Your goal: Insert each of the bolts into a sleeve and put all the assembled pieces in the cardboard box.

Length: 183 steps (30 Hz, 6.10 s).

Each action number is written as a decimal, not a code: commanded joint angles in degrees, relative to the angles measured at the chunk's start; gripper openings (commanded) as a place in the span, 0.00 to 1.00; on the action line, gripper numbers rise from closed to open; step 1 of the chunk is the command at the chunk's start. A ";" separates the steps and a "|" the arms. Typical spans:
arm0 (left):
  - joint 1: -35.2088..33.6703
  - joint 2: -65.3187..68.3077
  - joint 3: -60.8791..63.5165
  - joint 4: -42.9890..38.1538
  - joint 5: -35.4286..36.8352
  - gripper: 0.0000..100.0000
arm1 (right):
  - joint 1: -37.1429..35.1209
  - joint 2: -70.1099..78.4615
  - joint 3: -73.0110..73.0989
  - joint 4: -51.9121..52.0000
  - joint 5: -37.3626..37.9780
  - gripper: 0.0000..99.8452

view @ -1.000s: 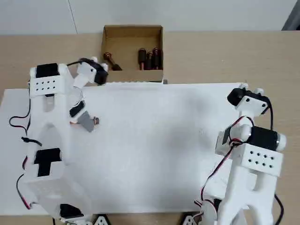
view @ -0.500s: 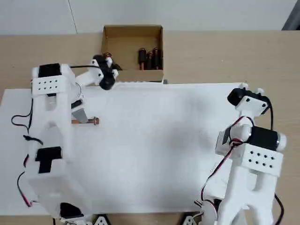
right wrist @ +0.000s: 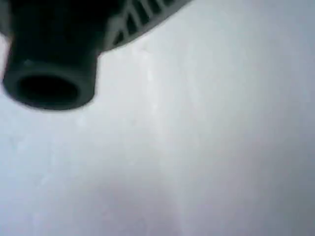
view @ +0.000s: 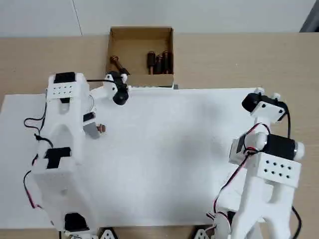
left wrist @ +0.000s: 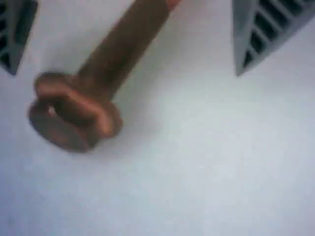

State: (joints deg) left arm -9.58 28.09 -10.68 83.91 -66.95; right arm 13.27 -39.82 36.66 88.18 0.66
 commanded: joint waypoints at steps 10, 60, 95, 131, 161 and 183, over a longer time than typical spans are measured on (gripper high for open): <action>0.53 0.79 -2.24 -4.22 -0.53 0.01 | 0.04 -1.54 -0.70 -0.84 -0.18 0.00; 28.04 -39.03 -13.23 14.07 70.51 0.00 | -5.05 -27.91 -8.70 3.65 7.91 0.00; 30.51 -103.65 56.40 -13.54 87.12 0.00 | -41.36 -50.77 26.73 -31.87 -4.84 0.00; 22.15 -132.22 78.55 -34.29 104.62 0.01 | -61.14 -52.53 46.42 -54.64 5.45 0.00; 35.43 -132.04 83.91 -28.57 103.30 0.01 | -61.76 -52.53 46.15 -57.89 8.70 0.00; 28.04 -132.04 81.71 -26.11 94.59 0.21 | -61.41 -52.53 45.71 -57.89 8.70 0.00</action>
State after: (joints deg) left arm 18.90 -103.60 73.54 57.36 28.26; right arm -48.00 -91.78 83.60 32.00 8.92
